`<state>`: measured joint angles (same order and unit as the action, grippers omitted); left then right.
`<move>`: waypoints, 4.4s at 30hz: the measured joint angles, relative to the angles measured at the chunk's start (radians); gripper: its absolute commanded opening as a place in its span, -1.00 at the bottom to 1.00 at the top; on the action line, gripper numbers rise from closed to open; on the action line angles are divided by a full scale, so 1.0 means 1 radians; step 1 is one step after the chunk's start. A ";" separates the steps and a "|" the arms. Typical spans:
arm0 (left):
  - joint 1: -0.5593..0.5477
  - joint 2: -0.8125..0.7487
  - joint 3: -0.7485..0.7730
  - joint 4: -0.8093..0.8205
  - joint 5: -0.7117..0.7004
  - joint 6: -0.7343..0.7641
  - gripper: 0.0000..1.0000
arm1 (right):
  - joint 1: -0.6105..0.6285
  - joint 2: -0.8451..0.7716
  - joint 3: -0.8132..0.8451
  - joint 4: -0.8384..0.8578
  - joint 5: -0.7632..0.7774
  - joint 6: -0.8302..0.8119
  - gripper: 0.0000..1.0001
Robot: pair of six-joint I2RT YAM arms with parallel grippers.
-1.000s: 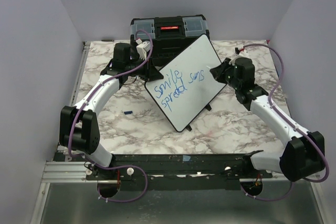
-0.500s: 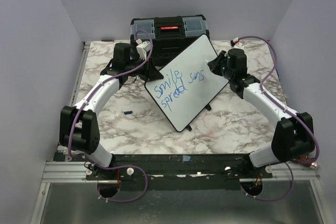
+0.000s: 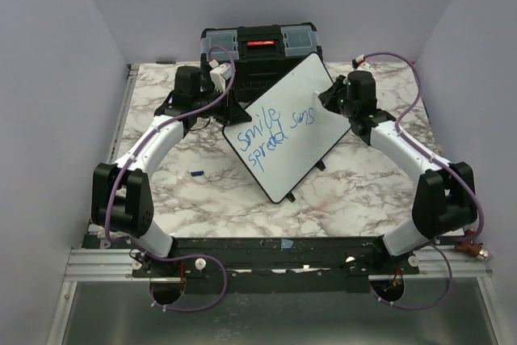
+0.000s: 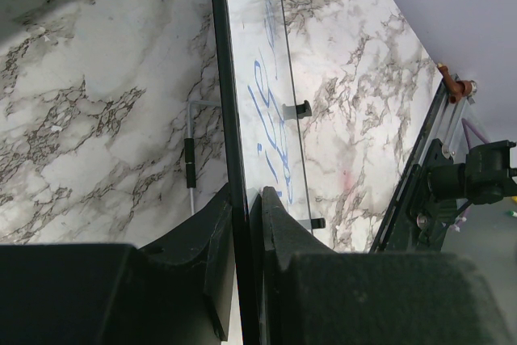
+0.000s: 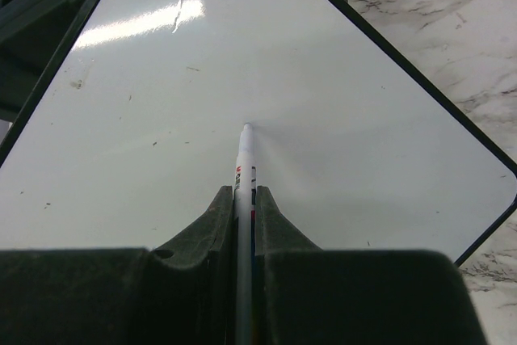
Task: Write a sentence on the whiteboard
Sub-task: Write a sentence on the whiteboard stand.
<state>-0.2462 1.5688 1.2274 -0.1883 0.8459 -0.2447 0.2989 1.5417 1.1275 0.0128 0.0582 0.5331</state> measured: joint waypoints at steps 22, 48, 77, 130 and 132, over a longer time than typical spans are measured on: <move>0.000 0.000 0.000 0.000 0.000 0.000 -1.00 | -0.008 0.026 0.017 0.000 -0.050 -0.003 -0.99; 0.000 0.000 0.000 0.000 0.000 0.000 -1.00 | -0.019 -0.079 -0.158 0.006 -0.124 -0.010 -0.99; -0.003 0.000 0.000 0.000 0.000 0.000 -1.00 | -0.016 -0.122 -0.129 -0.148 -0.138 -0.009 -0.99; -0.003 0.000 0.000 0.002 0.000 0.000 -1.00 | -0.017 -0.172 -0.215 -0.146 -0.083 0.009 -0.99; -0.003 0.000 0.000 0.002 0.000 0.000 -1.00 | -0.016 -0.213 -0.218 -0.158 -0.082 0.009 -0.99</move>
<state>-0.2493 1.5688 1.2278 -0.1867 0.8455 -0.2443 0.2825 1.3289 0.9092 -0.1448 -0.0242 0.5419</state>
